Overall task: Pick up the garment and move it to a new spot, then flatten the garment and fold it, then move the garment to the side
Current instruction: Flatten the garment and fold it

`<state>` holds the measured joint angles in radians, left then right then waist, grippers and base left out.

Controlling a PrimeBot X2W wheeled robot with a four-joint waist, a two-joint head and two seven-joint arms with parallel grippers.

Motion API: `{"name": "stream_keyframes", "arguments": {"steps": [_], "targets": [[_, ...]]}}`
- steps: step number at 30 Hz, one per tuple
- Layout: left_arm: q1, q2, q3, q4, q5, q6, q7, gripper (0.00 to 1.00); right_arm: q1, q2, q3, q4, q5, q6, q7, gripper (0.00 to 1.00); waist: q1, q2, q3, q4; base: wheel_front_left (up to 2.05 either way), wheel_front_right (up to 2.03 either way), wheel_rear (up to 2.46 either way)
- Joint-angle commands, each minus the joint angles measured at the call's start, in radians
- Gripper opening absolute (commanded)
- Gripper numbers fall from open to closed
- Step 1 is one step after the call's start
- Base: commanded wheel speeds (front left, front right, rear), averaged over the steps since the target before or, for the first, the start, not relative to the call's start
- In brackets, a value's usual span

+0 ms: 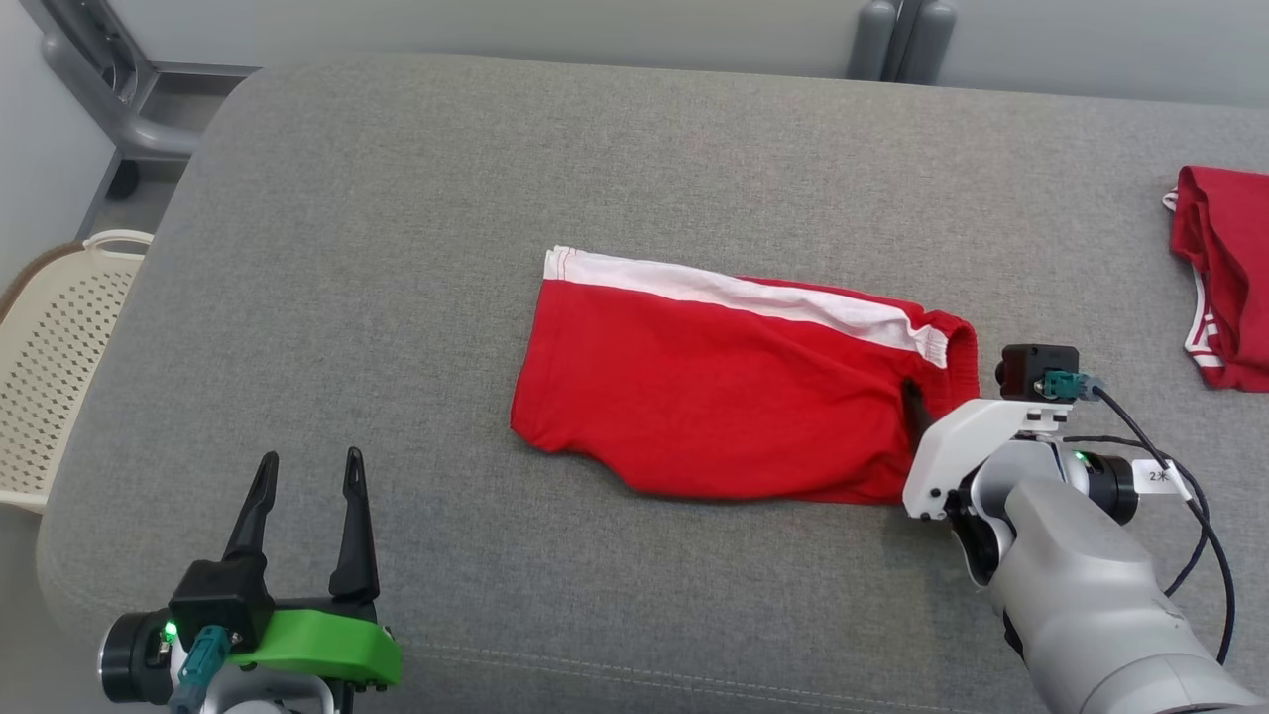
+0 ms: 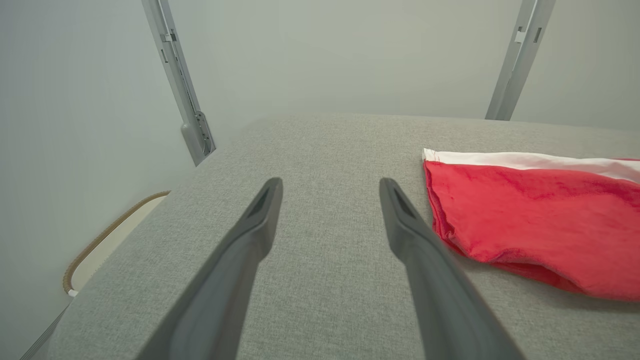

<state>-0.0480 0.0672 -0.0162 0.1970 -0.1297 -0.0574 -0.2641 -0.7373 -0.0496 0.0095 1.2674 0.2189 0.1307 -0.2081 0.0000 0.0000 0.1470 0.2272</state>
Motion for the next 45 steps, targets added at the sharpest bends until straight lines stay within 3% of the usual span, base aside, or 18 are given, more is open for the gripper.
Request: {"name": "stream_keyframes", "arguments": {"steps": [1, 8, 19, 25, 30, 37, 45], "targets": [[-0.012, -0.005, 0.002, 0.003, 0.008, -0.004, 0.000, 1.00, -0.005, -0.003, 0.012, 0.005, 0.014, 0.000, -0.001, 0.00, 0.0000, 0.0000, -0.001, 0.002, 0.00, 0.00, 0.00], [0.005, -0.005, 0.017, 0.009, 0.010, -0.003, 0.000, 1.00, 0.004, -0.008, 0.067, 0.000, 0.056, 0.000, -0.026, 0.00, 0.0000, 0.0000, -0.026, -0.024, 0.00, 0.00, 0.00], [0.033, -0.008, 0.019, 0.005, 0.008, -0.006, 0.000, 1.00, 0.000, -0.130, 0.139, -0.012, 0.100, -0.001, -0.013, 0.00, 0.0000, 0.0000, -0.064, -0.064, 0.00, 0.00, 0.00], [0.040, -0.009, 0.022, 0.002, 0.005, -0.006, 0.000, 1.00, -0.013, -0.137, 0.175, -0.035, 0.144, 0.000, 0.029, 0.00, 0.0000, 0.0000, -0.074, -0.079, 0.00, 0.00, 0.00], [0.047, -0.011, 0.019, 0.004, 0.001, -0.007, 0.000, 1.00, 0.017, -0.098, 0.222, -0.132, 0.299, 0.000, 0.157, 0.00, 0.0000, 0.0000, -0.083, -0.093, 0.00, 0.00, 0.00], [0.051, -0.013, 0.009, 0.008, -0.004, -0.007, 0.000, 1.00, 0.075, -0.111, 0.304, -0.371, 0.586, 0.000, 0.353, 0.00, 0.0000, 0.0000, -0.093, -0.100, 0.00, 0.00, 0.00], [0.032, -0.014, -0.011, 0.015, -0.010, -0.012, 0.000, 1.00, 0.096, -0.104, 0.334, -0.512, 0.810, 0.000, 0.451, 0.00, 0.0000, 0.0000, -0.092, -0.075, 0.00, 0.00, 0.00]]}}
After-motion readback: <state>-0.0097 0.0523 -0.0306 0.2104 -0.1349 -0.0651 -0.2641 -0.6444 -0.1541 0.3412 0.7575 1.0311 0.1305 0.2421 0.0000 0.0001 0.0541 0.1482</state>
